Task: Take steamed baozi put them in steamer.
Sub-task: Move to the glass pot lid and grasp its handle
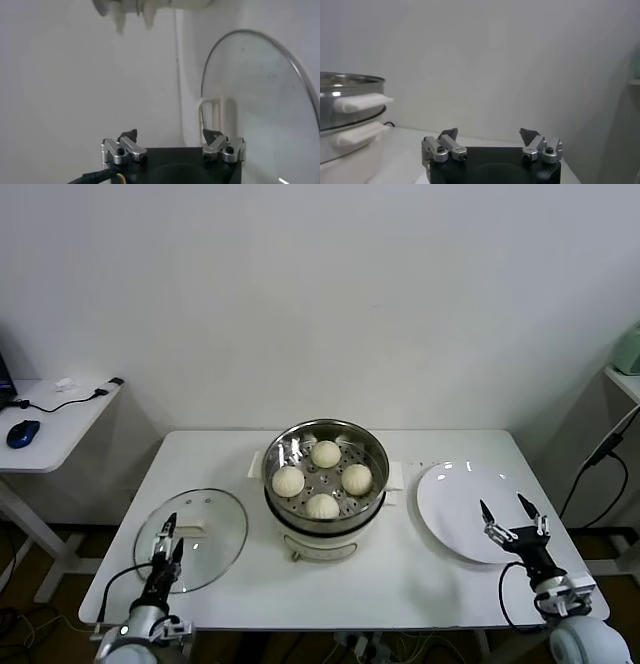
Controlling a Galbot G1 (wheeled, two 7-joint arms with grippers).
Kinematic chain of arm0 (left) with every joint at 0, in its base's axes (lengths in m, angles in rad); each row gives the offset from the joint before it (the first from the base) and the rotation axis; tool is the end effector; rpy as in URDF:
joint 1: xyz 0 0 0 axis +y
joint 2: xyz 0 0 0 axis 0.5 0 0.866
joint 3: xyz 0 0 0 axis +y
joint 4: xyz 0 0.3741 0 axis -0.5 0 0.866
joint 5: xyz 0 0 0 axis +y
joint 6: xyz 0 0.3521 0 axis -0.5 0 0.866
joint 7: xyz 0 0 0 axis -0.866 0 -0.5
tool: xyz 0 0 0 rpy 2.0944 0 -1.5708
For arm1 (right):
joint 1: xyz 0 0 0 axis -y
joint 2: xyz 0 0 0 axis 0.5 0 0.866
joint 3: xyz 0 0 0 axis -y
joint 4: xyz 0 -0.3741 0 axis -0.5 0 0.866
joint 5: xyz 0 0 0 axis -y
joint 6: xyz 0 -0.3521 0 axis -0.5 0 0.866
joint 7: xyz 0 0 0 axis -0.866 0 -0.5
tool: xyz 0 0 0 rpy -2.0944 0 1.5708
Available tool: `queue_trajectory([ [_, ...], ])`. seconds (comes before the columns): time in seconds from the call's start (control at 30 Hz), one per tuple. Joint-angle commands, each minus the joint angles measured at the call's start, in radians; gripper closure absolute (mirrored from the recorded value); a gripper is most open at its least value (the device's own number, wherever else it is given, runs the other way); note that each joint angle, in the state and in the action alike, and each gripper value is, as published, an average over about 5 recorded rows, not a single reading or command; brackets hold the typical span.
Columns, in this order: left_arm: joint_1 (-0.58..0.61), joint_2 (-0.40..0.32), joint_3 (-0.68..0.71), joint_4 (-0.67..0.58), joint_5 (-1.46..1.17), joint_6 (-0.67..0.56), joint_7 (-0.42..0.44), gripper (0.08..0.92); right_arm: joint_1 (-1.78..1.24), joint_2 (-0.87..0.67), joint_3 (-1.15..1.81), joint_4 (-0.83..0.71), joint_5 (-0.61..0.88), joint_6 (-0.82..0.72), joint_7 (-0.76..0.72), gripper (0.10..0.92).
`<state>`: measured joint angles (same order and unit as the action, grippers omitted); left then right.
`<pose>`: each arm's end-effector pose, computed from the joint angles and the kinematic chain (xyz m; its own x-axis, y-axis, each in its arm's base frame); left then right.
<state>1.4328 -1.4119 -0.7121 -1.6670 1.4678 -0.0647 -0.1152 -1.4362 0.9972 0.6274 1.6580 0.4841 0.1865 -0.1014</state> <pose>0.1965 0.1187 -0.4312 -0.9844 -0.0958 0.1474 0.1557 -0.0862 0.9840 0.2209 -0.2169 -0.3810 -0.9933 -0.0799 0.0837 -0.0878 0.9916 -0.0953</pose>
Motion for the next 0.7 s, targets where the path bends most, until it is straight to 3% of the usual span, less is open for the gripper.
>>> queue_trajectory([
  [0.03,-0.174,0.016,0.013,0.210,0.073,0.027,-0.031,0.177,-0.016,0.027,0.023,-0.019,-0.044,0.003,0.002,0.203],
  [0.7,-0.252,0.014,0.051,0.291,0.002,0.049,-0.078,0.177,0.015,0.040,0.011,-0.070,-0.080,0.023,-0.015,0.203],
])
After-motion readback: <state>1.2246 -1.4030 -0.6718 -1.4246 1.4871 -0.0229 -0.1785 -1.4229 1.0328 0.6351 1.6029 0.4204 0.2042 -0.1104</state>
